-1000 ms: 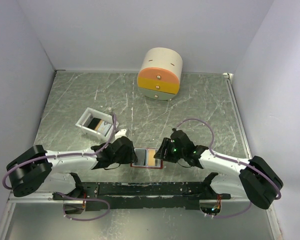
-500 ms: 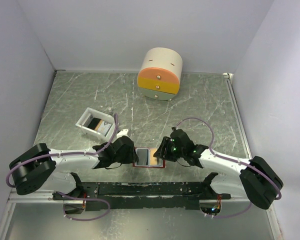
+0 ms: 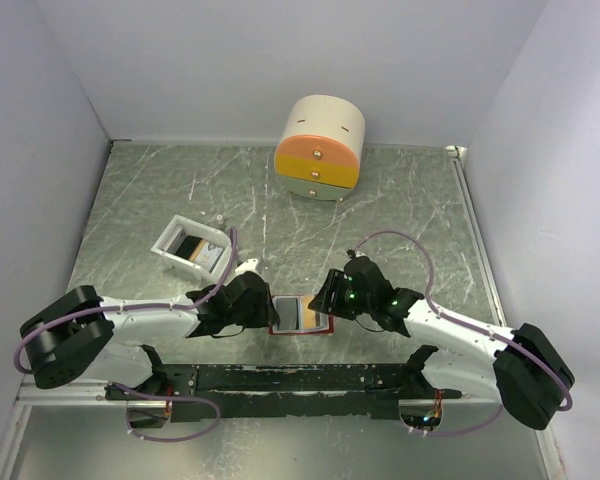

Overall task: Put the credit cards into the card holder
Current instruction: Insert the credit card into the card holder.

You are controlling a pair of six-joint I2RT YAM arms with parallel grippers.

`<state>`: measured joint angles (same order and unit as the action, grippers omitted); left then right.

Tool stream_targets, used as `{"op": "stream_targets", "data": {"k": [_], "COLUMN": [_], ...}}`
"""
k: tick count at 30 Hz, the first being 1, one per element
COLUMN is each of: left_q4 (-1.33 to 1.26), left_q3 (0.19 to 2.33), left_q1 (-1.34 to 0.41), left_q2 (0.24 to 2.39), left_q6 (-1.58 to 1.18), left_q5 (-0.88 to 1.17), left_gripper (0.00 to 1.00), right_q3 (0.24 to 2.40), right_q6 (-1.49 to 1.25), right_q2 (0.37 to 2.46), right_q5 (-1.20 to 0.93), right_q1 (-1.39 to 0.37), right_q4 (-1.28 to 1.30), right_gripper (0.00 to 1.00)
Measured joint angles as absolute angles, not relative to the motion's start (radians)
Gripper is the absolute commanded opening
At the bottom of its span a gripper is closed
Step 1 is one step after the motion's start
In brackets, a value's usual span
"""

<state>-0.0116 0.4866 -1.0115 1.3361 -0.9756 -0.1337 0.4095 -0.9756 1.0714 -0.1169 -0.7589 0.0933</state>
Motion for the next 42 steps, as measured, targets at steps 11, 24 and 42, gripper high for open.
{"op": "stream_targets", "data": {"k": [11,24,42], "left_q4": [-0.028,-0.046,-0.085], "left_q3": [0.485,0.485,0.485], "left_q1": [-1.011,-1.011,-1.011], "left_q2": [1.343,1.354,1.378], "left_q6": [-0.977,-0.984,-0.988], "left_q5": [-0.108,-0.093,-0.078], "left_gripper": [0.44,0.44,0.42], "right_q3": [0.463,0.477,0.464], "right_q6": [-0.941,-0.933,-0.897], "right_q2": [1.071,1.108,1.175], "right_q5": [-0.037,-0.034,0.002], "right_q1": [-0.76,-0.76,-0.76], "right_q4": [0.216,0.193,0.154], "right_gripper": [0.55,0.55,0.55]}}
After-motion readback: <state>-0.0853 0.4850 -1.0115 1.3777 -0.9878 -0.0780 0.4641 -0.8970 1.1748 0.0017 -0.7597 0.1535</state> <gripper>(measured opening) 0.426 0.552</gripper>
